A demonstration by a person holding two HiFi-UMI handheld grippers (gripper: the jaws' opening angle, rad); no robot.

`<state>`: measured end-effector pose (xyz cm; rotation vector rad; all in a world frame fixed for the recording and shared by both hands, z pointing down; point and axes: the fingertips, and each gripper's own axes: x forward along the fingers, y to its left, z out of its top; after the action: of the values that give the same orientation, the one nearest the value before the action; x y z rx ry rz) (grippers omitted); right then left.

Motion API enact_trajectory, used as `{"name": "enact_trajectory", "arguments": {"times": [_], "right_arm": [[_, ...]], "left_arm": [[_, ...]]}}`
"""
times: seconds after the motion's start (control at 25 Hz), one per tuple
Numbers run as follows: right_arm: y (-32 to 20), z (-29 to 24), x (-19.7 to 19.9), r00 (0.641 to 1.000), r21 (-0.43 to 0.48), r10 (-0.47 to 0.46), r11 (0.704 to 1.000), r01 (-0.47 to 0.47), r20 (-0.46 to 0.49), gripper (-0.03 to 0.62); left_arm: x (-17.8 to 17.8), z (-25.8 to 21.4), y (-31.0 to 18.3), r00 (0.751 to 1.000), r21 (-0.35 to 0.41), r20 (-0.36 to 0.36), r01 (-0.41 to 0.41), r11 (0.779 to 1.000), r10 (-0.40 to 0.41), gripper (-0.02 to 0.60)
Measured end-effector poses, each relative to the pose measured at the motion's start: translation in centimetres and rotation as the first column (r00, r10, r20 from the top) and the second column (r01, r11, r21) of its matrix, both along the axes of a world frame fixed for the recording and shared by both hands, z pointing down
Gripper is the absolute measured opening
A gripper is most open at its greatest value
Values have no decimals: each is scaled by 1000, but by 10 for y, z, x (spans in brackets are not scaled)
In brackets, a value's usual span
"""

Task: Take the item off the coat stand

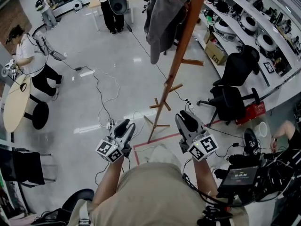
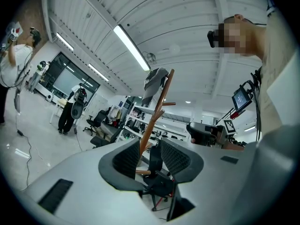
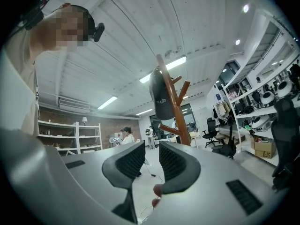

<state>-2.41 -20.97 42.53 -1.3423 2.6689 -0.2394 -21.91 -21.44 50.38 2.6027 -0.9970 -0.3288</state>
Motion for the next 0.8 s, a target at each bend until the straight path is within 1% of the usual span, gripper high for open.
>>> {"name": "enact_trajectory", "arguments": {"times": [0.12,0.32,0.6,0.72,0.8], "right_arm": [[-12,1,7,1000,0,-11,1000,11,8,97],[-37,-1,18,999,4,-45,999,45,13,97],[-70,-11,41,996,-3,-92,996,92,18,97],[-81,-14,50,994,-2,-103,995,103,23,97],[-86,-15,54,993,-1,-113,994,113,29,97]], "left_arm": [[4,-2,-10,1000,0,12,17,1000,-17,155],[18,-14,-30,999,29,26,42,999,-42,155],[40,-31,-62,995,28,35,92,995,-93,155],[48,-44,-75,991,39,37,130,991,-131,155],[53,-54,-83,986,66,50,158,985,-161,155]]}}
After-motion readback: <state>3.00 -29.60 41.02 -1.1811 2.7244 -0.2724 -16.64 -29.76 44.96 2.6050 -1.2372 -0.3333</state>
